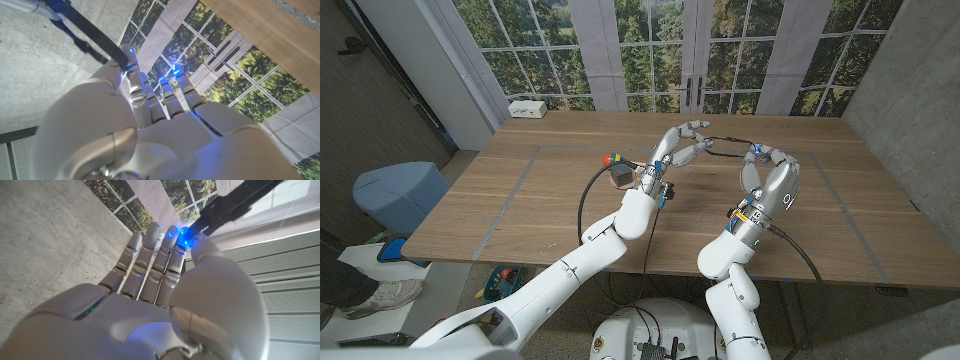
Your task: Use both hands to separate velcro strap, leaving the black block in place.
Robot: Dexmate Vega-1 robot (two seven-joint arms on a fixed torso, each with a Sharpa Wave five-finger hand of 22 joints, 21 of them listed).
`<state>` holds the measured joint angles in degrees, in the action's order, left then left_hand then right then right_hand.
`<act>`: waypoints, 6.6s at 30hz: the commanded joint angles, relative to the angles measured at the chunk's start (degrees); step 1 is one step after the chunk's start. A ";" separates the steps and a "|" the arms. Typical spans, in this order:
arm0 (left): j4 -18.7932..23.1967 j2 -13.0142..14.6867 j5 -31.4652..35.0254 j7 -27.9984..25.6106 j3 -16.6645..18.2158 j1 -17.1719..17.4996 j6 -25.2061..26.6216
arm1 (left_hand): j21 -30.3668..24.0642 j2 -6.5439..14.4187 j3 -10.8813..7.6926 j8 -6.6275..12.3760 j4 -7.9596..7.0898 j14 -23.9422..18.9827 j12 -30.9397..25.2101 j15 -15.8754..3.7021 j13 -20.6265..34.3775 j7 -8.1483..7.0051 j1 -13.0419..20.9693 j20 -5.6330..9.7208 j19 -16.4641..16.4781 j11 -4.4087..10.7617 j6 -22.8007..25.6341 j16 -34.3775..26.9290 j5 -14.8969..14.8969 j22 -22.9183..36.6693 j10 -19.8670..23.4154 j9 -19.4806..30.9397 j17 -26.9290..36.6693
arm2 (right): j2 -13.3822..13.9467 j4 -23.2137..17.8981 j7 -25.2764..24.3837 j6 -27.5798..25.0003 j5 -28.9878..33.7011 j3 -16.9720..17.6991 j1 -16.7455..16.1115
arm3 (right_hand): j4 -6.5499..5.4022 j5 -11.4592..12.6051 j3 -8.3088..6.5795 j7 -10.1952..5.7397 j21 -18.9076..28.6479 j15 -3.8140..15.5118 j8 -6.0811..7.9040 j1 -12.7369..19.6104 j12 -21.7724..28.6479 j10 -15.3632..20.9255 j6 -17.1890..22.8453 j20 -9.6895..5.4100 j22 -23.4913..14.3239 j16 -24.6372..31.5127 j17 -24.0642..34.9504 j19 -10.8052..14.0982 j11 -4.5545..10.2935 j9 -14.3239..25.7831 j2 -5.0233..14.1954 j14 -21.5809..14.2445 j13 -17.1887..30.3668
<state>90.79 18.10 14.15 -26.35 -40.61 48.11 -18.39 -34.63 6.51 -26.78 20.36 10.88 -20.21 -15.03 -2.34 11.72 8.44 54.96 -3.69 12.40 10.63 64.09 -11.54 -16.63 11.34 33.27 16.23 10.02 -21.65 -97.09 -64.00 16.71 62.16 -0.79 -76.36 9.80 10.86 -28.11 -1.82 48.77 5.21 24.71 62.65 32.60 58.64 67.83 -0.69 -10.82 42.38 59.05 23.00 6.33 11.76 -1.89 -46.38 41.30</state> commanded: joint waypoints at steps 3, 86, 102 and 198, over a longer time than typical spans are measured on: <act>-1.29 -1.14 -1.68 -1.76 0.75 0.53 -2.15 | -0.15 0.12 -0.73 -0.13 -0.10 -0.47 0.24 -5.97 0.04 1.88 0.84 -0.18 -0.59 0.57 1.54 0.03 -0.77 0.27 1.47 0.62 0.15 | -2.08 0.35 0.00 -0.02 -4.89 0.21 0.54 | -0.04 0.47 -0.52 0.46 0.44 6.81 -0.25 0.24 0.36 0.02 0.27 0.60 -0.10 0.28 0.59 -0.22 -0.47 -0.01 -0.37 -0.12 0.41; -4.67 5.88 -15.54 16.70 4.72 -0.85 -13.70 | 5.84 -9.33 12.24 -10.50 -5.98 17.93 4.65 5.39 -0.66 -16.90 -37.35 -5.63 -12.26 -9.57 -61.72 1.08 6.49 -0.48 -35.39 -5.90 1.28 | 34.33 -14.20 5.99 -47.48 -22.14 -26.79 5.18 | -0.44 -0.47 -3.55 -2.35 4.54 7.26 -2.12 -0.96 -1.30 -0.56 -0.05 -2.31 -0.23 -2.20 5.00 4.28 2.06 0.19 -0.70 -1.08 0.23; -5.24 5.92 -15.44 16.78 7.01 -0.42 -14.68 | 6.15 -7.67 11.93 -9.75 -6.71 18.16 4.21 4.81 -0.84 -17.28 -39.08 -5.36 -11.96 -9.26 -60.46 0.79 6.32 -0.54 -35.44 -5.99 1.20 | 41.48 -20.15 18.04 -65.87 -22.41 -34.24 9.40 | -1.54 -0.66 -4.40 -3.00 5.10 7.00 -2.32 -3.48 -2.52 -3.49 -2.76 -1.73 -0.16 -5.95 3.79 3.10 2.45 1.76 0.75 0.70 1.13; 0.25 9.48 -45.06 26.15 16.15 8.06 -8.75 | 8.82 5.42 -0.79 -9.97 -15.27 20.91 3.89 -0.16 -1.65 -9.92 -45.88 5.55 -9.12 -7.89 -58.88 0.92 2.73 -0.88 -32.23 -6.33 0.07 | 50.64 0.31 49.69 14.44 -87.50 -16.23 6.53 | -16.86 0.38 4.39 2.78 -3.74 0.43 -13.66 -43.99 -21.80 -36.78 -42.10 -4.34 1.24 -31.78 -23.44 -12.09 -7.12 -0.76 12.42 33.67 -17.13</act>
<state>89.57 26.86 -26.61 -0.87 -26.11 53.66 -27.69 -25.82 7.77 -26.92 10.40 -4.31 0.70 -11.26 -1.94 10.12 -1.82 9.43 1.65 2.78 3.06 5.12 -10.60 -13.57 10.40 1.12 9.88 10.13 30.51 -100.34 -21.22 23.71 -17.46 -18.17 -70.31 -6.74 10.85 -23.42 0.32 45.26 2.24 10.82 18.84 10.80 21.77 25.56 -2.15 -9.60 10.80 35.70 11.12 -0.40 10.92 10.57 -13.02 24.16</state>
